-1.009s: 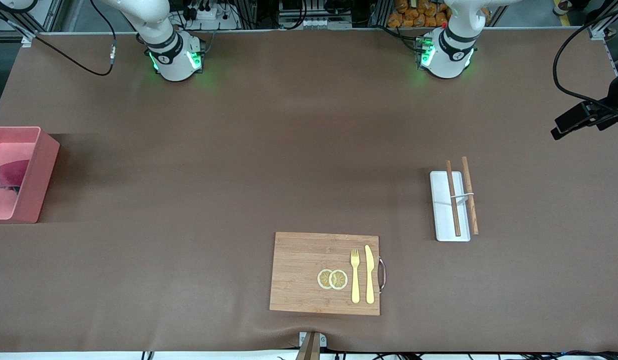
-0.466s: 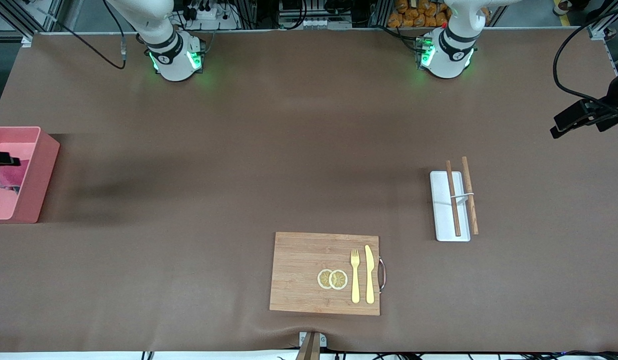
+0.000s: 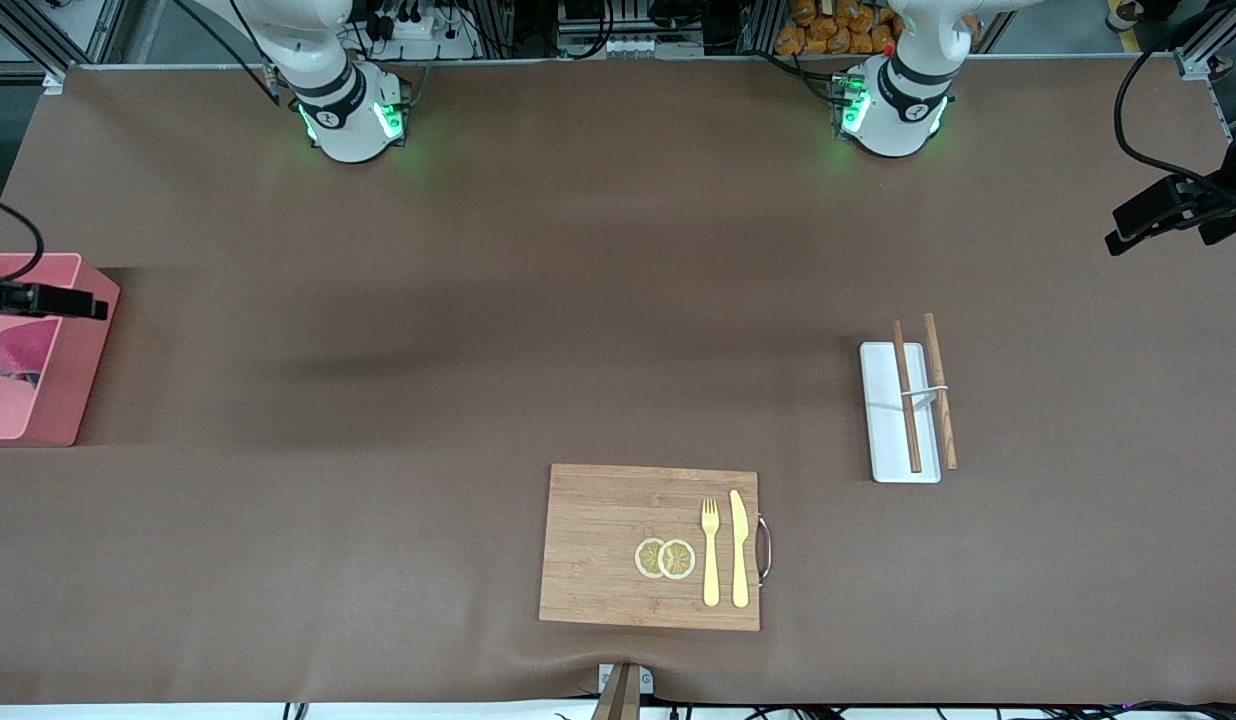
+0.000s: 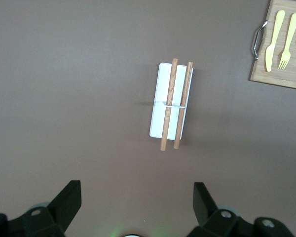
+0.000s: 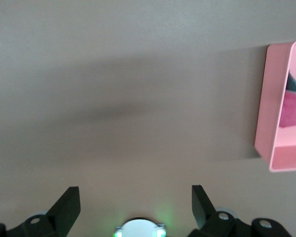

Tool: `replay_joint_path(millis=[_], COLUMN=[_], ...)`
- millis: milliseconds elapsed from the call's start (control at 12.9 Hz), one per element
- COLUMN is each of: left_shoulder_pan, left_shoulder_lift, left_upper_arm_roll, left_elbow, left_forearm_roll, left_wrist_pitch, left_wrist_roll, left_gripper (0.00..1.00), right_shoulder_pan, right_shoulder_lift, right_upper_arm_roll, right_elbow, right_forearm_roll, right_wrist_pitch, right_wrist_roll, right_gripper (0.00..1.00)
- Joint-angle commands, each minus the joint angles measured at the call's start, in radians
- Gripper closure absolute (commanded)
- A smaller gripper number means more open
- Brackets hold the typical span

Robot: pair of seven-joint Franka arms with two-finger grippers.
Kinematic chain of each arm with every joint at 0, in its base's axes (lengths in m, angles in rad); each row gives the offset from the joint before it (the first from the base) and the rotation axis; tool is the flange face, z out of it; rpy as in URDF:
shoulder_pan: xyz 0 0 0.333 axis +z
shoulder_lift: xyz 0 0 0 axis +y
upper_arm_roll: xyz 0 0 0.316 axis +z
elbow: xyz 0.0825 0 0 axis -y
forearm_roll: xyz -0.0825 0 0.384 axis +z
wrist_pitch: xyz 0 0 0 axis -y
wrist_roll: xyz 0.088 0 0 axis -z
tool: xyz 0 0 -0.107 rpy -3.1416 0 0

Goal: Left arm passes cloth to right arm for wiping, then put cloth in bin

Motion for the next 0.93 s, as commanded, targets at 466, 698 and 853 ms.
replay_joint_path(millis=[466, 698, 853], left_shoulder_pan=[0.0, -0.003, -0.002], left_shoulder_lift=[-0.02, -0.012, -0.006], left_upper_arm_roll=[0.005, 0.005, 0.004], left_elbow=[-0.005, -0.004, 0.002], left_forearm_roll=[0.014, 0.016, 0.016], left_wrist_pitch=[-0.008, -0.006, -0.006], left_wrist_roll=[0.018, 0.018, 0.016], left_gripper=[0.0, 0.0, 0.0], right_shoulder_pan=[0.087, 0.131, 0.139], right_shoulder_lift=[-0.19, -0.19, -0.19], right_upper_arm_roll=[-0.037, -0.068, -0.054], right_elbow=[-0.09, -0.084, -0.082], right_forearm_roll=[0.095, 0.085, 0.045], right_wrist_pitch=[0.014, 0.023, 0.057], right_wrist_roll=[0.143, 0.167, 0.153], right_gripper=[0.0, 0.0, 0.0])
